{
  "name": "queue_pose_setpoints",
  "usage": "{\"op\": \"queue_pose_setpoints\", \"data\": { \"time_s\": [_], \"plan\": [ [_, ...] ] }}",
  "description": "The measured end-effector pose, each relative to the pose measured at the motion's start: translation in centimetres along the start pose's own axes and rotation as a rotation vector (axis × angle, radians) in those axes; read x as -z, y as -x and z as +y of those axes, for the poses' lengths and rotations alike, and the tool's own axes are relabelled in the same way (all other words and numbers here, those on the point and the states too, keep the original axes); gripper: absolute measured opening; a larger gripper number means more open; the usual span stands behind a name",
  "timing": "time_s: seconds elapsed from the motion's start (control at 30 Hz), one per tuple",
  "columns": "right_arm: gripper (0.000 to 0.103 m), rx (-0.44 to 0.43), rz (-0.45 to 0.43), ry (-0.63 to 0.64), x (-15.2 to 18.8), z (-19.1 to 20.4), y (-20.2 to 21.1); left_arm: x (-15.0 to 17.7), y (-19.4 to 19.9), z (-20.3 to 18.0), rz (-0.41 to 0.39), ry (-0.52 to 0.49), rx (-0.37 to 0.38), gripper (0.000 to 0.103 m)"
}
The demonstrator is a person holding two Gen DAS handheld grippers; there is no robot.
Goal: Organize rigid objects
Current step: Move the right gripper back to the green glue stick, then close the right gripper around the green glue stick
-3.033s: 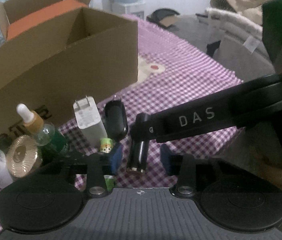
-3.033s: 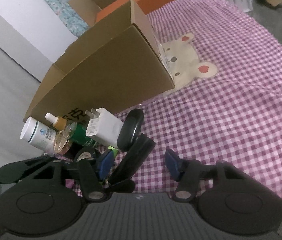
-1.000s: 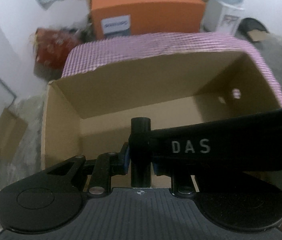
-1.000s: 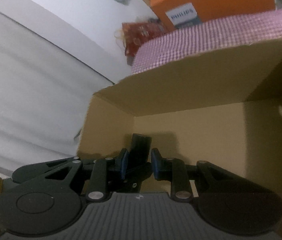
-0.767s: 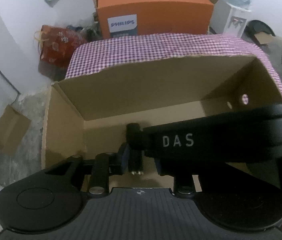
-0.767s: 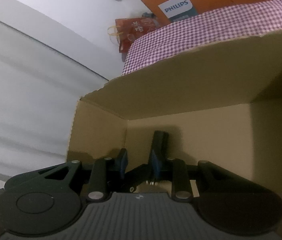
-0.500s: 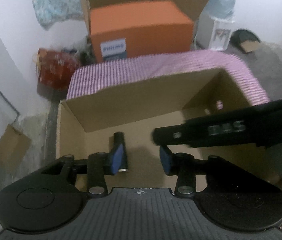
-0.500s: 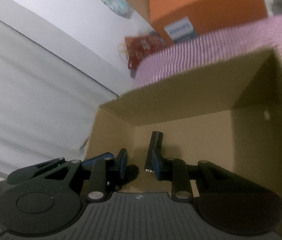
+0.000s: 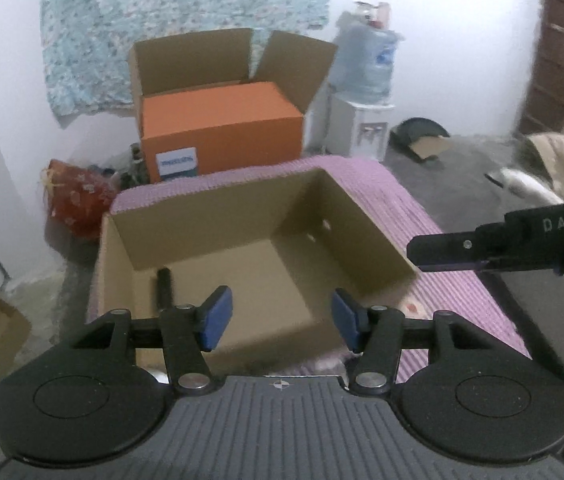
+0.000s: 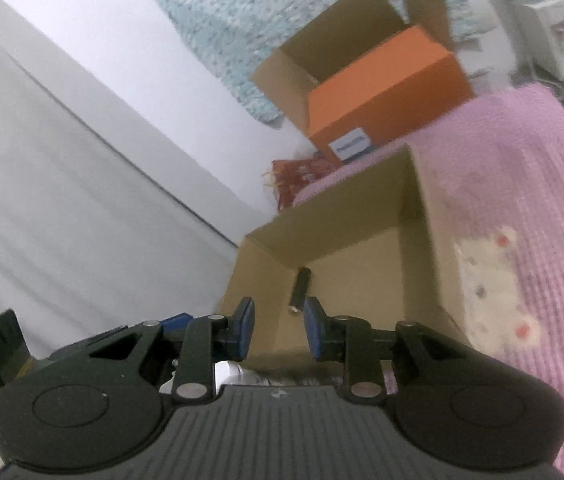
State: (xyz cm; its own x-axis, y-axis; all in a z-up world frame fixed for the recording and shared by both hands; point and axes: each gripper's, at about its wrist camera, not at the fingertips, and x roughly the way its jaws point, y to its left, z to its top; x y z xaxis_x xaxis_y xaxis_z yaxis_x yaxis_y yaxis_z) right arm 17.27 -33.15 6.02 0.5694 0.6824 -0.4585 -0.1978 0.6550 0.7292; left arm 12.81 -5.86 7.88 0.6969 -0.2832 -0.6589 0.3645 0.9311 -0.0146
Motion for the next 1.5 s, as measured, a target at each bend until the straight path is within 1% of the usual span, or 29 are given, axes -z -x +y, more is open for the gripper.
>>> {"op": "queue_pose_setpoints", "data": {
  "time_s": [0.1,0.17,0.27,0.37,0.43,0.5,0.53,0.67,0.8,0.97,1.1,1.37,1.43,1.5],
  "plan": [
    [0.029,0.037,0.007,-0.031,3.0,-1.5,1.0,2.7,0.0,-1.8,-0.001,-0.029,0.02,0.055],
    [0.029,0.061,0.02,-0.06,5.0,-2.6,1.2,4.5,-0.7,-2.5,0.015,-0.037,0.037,0.055],
    [0.029,0.101,0.047,-0.118,7.8,-4.7,0.3,7.2,-2.1,-3.7,0.054,-0.058,0.044,0.055],
    [0.029,0.135,0.084,-0.163,9.9,-6.2,-0.7,9.6,-3.8,-4.6,0.112,-0.092,0.042,0.054],
    [0.029,0.136,0.11,-0.196,11.1,-7.0,-1.3,10.6,-5.0,-4.9,0.145,-0.109,0.04,0.052],
    [0.029,0.121,0.128,-0.235,11.8,-7.7,-2.0,11.2,-5.5,-5.2,0.156,-0.125,0.03,0.048],
    [0.029,0.124,0.135,-0.241,12.1,-7.7,-2.6,11.5,-5.6,-5.4,0.157,-0.132,0.024,0.048],
    [0.029,0.122,0.157,-0.242,12.2,-7.8,-4.1,12.4,-6.5,-5.6,0.177,-0.147,0.02,0.039],
    [0.029,0.14,0.178,-0.219,12.2,-7.3,-6.2,12.8,-7.7,-5.8,0.221,-0.148,0.009,0.031],
    [0.029,0.163,0.189,-0.174,12.1,-6.5,-8.2,12.7,-7.8,-6.1,0.215,-0.158,0.004,0.031],
    [0.029,0.163,0.199,-0.172,12.2,-6.4,-9.0,12.7,-8.1,-6.6,0.214,-0.167,0.006,0.031],
    [0.029,0.166,0.184,-0.188,11.9,-7.3,-8.3,12.5,-8.4,-7.3,0.219,-0.173,0.016,0.032],
    [0.029,0.165,0.18,-0.191,11.8,-7.5,-8.0,12.4,-8.7,-7.4,0.236,-0.167,0.027,0.032],
    [0.029,0.166,0.177,-0.195,11.8,-7.6,-7.9,12.5,-9.4,-7.4,0.266,-0.14,0.055,0.032]
  ]
}}
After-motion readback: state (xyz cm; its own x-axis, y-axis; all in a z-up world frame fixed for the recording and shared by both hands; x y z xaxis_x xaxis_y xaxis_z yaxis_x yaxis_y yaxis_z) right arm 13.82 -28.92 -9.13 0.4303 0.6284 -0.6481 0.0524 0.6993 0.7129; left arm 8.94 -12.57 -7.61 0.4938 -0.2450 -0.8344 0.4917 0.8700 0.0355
